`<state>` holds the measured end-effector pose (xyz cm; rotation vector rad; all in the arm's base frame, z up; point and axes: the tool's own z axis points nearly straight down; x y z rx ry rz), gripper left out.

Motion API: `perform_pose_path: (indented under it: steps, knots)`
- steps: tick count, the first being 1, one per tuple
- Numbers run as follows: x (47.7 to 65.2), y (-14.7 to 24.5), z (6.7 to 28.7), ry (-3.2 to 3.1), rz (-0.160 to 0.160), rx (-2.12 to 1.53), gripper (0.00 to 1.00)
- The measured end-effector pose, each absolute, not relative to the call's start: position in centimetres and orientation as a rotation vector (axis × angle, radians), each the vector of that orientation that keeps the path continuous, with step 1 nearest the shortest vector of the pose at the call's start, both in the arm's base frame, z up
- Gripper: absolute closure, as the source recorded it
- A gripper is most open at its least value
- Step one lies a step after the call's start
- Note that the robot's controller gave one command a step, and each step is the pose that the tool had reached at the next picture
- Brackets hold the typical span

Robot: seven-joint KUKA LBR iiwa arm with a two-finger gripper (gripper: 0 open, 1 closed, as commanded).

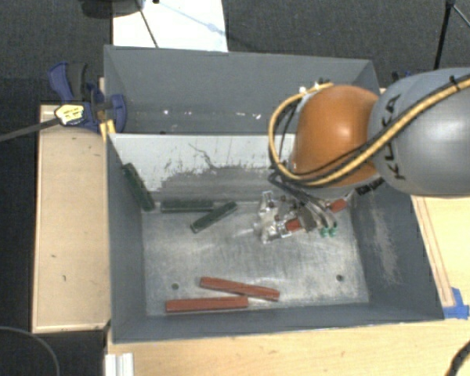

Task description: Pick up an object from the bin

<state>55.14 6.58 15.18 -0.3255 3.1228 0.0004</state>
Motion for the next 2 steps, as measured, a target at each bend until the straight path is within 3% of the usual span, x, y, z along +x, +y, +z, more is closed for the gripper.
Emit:
perform_pose_path:
  steps: [1, 2]
  knots:
    - [55.13, 6.6, 15.17, 3.123, 0.001, -0.325, 0.0]
    - [55.13, 6.61, 15.17, 3.123, 0.001, -0.324, 0.0]
